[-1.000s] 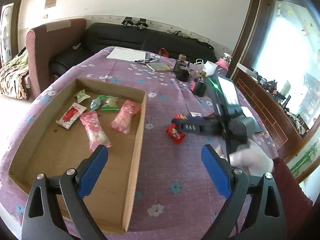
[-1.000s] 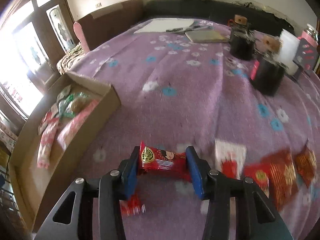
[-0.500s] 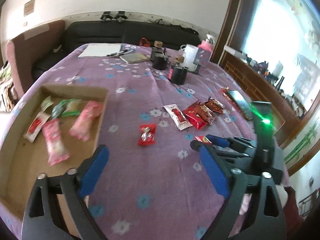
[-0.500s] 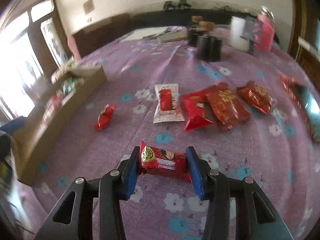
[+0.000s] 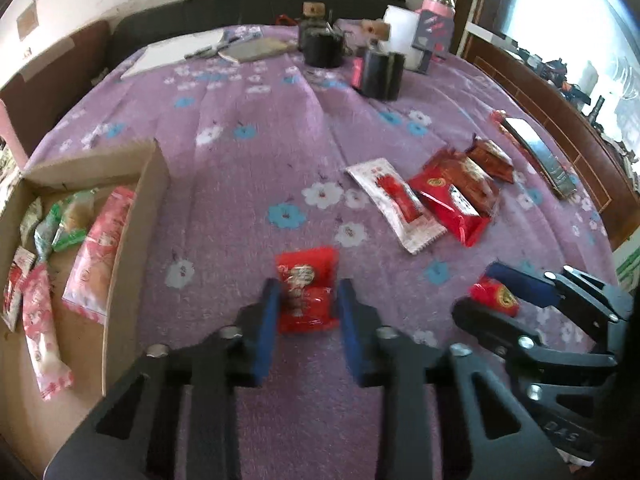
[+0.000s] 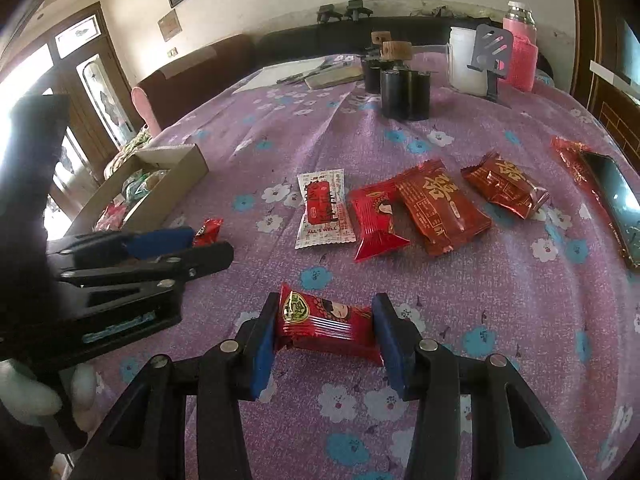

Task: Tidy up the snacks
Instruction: 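Carry both red snacks over the cardboard box and open both grippers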

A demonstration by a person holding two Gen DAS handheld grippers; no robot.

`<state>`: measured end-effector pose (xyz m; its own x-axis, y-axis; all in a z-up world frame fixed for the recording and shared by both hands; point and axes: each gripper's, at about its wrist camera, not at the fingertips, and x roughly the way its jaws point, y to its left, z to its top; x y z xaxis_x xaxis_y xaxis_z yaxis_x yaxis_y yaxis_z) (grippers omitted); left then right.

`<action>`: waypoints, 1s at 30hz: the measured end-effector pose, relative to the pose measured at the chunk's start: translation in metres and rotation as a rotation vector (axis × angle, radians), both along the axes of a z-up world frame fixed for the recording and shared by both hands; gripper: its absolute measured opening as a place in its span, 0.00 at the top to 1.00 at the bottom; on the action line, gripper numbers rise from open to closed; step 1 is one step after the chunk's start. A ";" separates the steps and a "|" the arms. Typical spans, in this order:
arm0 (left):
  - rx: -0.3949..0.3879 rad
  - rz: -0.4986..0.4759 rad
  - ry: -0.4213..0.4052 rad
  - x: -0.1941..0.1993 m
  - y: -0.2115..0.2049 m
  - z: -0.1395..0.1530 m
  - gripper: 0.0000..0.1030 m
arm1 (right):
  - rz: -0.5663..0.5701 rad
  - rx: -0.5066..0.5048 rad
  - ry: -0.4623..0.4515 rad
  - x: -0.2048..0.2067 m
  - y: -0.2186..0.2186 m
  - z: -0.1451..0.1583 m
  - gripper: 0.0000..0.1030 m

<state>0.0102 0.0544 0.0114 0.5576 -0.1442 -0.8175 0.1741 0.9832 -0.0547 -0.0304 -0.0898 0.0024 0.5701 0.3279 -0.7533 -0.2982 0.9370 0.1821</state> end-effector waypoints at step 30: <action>-0.232 0.258 -0.094 -0.099 0.191 0.052 0.79 | 0.028 0.076 -0.112 -0.023 0.043 0.042 0.55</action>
<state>-0.0886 0.2453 0.0637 0.6713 -0.1646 -0.7226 -0.0630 0.9588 -0.2770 -0.0534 -0.0464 0.0444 0.6391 0.3987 -0.6577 -0.3469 0.9126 0.2161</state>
